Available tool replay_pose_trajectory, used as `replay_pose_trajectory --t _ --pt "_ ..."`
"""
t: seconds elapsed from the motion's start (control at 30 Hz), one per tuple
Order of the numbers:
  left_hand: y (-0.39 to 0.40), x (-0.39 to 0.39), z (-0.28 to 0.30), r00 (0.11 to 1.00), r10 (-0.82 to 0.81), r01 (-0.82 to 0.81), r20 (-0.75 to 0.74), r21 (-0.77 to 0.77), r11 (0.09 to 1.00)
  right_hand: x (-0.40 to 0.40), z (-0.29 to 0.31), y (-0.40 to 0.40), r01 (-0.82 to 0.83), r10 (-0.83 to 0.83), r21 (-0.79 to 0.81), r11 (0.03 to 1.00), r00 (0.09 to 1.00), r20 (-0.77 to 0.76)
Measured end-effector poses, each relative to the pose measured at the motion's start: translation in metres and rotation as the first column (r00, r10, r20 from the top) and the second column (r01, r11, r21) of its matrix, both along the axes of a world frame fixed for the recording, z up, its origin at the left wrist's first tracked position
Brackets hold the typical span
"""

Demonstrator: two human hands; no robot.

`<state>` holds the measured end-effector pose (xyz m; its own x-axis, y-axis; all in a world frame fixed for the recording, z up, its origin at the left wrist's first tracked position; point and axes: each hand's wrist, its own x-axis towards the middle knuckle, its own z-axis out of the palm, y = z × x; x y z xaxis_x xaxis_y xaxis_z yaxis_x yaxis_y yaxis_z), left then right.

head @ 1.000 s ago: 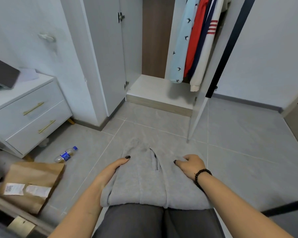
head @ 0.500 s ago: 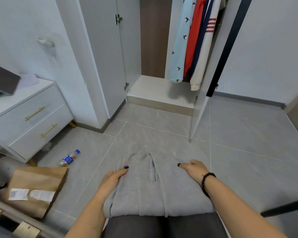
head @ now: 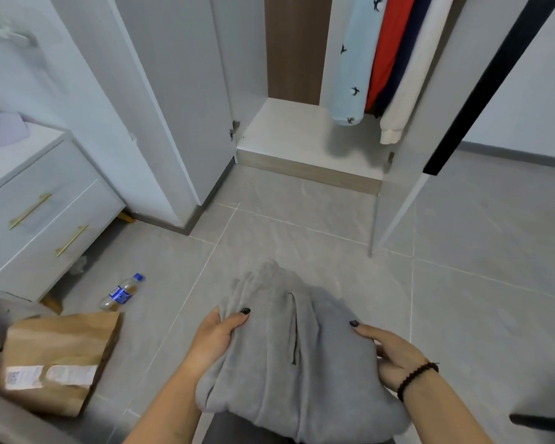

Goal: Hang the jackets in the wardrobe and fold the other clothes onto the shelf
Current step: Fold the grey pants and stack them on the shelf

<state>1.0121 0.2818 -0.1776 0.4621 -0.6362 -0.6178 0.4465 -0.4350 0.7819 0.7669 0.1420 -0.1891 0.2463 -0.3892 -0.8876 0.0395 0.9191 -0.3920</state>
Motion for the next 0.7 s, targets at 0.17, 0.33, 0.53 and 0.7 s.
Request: replay_pose_trajectory --t 0.17,0.33,0.53,0.7 --pt "-0.046 0.015 0.043 0.999 -0.033 0.032 -0.027 -0.034 0.999 0.027 0.037 -0.030 -0.045 0.017 0.150 0.988 0.983 0.184" --pt "-0.071 0.018 0.124 0.994 0.023 -0.031 -0.104 -0.072 0.997 0.054 0.112 -0.054 -0.039 0.021 0.083 0.996 0.977 0.210" --pt "-0.085 0.032 0.242 0.996 0.044 -0.055 -0.076 -0.157 0.986 0.072 0.231 -0.063 -0.043 0.091 -0.292 0.955 0.984 0.153" --pt "-0.101 0.051 0.338 0.999 0.000 0.014 0.052 -0.270 0.963 0.085 0.328 -0.072 -0.041 0.140 -0.566 0.824 0.981 0.134"
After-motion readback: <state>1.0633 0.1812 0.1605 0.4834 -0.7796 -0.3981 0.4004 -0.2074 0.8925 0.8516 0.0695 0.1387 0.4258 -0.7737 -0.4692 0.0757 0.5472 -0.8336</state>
